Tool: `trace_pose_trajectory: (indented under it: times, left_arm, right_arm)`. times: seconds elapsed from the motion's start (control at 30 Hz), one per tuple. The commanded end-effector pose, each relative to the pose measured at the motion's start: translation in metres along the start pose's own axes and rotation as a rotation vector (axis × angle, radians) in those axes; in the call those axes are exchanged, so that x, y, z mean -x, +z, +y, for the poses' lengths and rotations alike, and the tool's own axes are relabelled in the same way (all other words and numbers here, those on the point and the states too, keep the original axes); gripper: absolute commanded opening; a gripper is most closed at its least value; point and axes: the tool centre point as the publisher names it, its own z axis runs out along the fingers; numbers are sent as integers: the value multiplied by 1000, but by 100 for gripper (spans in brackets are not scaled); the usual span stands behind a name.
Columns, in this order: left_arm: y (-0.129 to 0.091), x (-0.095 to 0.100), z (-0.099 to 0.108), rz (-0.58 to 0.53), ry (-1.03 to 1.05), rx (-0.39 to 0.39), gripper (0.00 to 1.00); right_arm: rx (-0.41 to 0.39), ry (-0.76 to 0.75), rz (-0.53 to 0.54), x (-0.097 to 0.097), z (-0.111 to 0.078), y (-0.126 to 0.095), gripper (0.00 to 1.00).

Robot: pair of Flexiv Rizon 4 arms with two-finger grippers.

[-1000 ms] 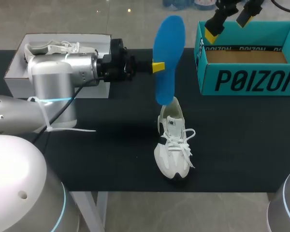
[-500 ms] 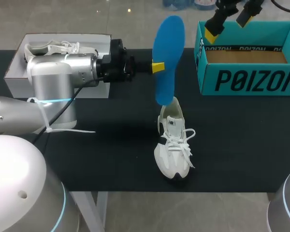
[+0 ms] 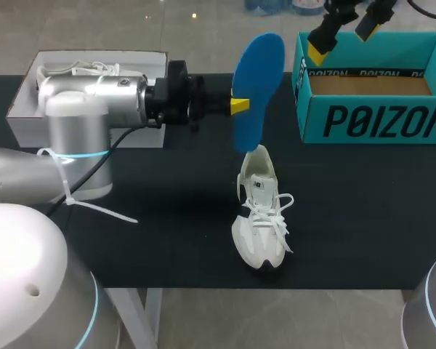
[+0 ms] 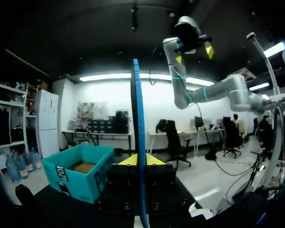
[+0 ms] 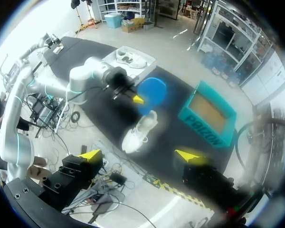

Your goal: Take the shoe out of the shoebox, open the shoe tongue, remove and reinsert the insole, then place the shoe into the shoebox

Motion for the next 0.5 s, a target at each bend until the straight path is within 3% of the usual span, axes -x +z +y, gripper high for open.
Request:
trace_pose_trajectory:
  times: [0.03,0.37,0.5]
  left_arm:
    - [-3,-13,0,34,264,35,0]
    - [5,-31,12,45,435,94,0]
    - [6,-28,11,34,370,109,0]
  right_arm:
    - [-4,1,0,0,1,0,100]
    - [-4,1,0,0,1,0,100]
    - [-4,1,0,0,1,0,100]
